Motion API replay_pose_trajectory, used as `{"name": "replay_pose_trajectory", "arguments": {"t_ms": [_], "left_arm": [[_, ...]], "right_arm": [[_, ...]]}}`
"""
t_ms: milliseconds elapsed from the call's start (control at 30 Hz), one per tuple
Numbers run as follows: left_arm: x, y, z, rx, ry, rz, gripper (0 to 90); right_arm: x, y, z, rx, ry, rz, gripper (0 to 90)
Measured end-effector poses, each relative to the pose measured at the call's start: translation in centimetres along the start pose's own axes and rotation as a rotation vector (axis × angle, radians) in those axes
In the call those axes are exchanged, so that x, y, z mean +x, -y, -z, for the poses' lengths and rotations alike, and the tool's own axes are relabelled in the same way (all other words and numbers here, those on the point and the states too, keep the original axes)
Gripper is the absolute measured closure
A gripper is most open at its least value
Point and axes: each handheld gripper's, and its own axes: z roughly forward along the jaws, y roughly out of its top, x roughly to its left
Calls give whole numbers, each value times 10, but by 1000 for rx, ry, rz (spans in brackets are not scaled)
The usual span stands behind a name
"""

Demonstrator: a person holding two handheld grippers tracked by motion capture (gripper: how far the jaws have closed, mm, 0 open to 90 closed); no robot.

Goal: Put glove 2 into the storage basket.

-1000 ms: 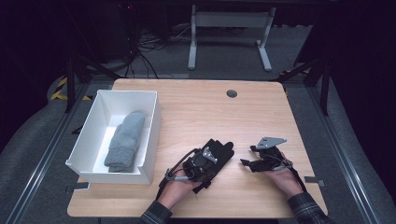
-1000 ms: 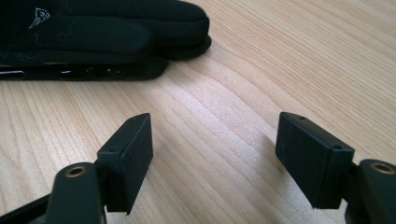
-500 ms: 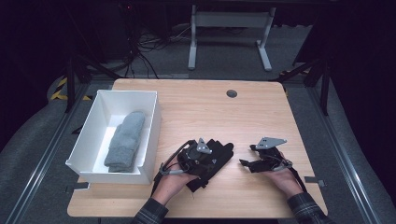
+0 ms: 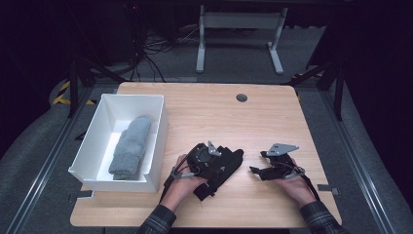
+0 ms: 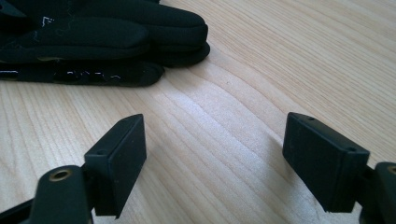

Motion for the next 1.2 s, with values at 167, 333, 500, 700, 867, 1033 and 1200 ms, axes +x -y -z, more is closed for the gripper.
{"name": "replay_pose_trajectory", "arguments": {"t_ms": [167, 333, 500, 700, 867, 1033, 1200], "left_arm": [[1, 3, -4, -4, 15, 20, 274], [4, 6, -7, -4, 39, 40, 276], [3, 6, -7, -2, 38, 40, 279], [-2, 6, -3, 10, 62, 21, 450], [-6, 5, -1, 11, 76, -33, 631], [-6, 0, 3, 28, 99, 3, 674], [-6, -4, 15, 0, 116, 22, 678]], "right_arm": [[0, 0, 0, 0, 1, -1, 221], [0, 0, 0, 0, 1, -1, 221], [0, 0, 0, -2, 3, -2, 221], [1, 0, 0, -1, 4, -3, 221], [1, 0, 0, -1, 4, -3, 222], [1, 0, 0, -1, 4, -3, 221], [1, 0, 0, -1, 4, -3, 221]]}}
